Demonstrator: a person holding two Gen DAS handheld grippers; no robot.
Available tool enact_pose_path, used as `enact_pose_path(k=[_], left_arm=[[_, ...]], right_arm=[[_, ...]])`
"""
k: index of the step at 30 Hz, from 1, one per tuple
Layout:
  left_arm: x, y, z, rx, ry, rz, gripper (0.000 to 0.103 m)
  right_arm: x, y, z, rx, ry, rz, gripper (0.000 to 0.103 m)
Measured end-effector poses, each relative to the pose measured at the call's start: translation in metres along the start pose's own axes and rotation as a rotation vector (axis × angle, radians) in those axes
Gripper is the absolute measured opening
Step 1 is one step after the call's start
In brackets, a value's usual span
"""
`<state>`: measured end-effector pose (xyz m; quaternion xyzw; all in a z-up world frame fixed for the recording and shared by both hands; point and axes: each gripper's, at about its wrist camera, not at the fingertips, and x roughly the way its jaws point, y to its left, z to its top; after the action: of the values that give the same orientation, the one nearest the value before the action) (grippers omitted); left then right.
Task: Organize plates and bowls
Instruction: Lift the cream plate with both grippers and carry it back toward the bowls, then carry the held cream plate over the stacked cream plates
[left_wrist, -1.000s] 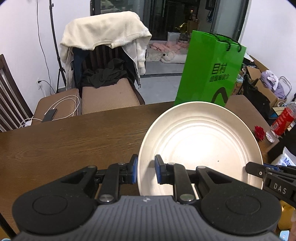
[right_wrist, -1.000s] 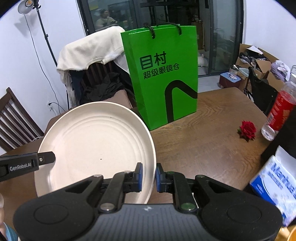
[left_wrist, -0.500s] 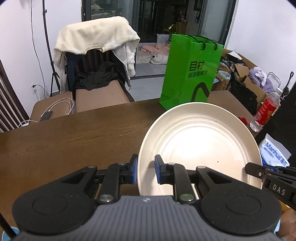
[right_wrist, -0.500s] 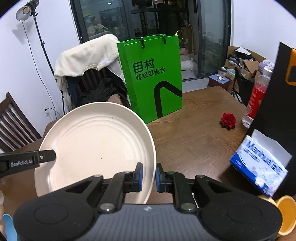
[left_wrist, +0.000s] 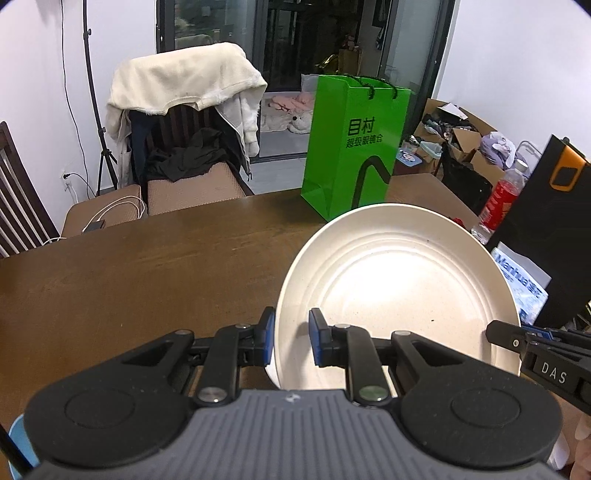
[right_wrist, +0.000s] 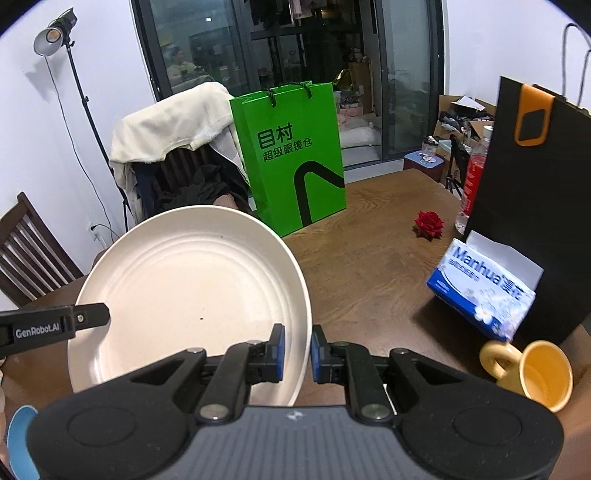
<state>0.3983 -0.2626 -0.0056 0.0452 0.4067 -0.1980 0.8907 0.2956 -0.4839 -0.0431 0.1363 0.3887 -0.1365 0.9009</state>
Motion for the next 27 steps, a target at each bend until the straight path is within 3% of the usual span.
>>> enact_pose_path(k=[27], left_arm=[[-0.09, -0.005, -0.073, 0.044, -0.029, -0.075, 0.019]], right_arm=[[-0.102, 0.0, -0.084, 0.065, -0.043, -0.038, 0.014]])
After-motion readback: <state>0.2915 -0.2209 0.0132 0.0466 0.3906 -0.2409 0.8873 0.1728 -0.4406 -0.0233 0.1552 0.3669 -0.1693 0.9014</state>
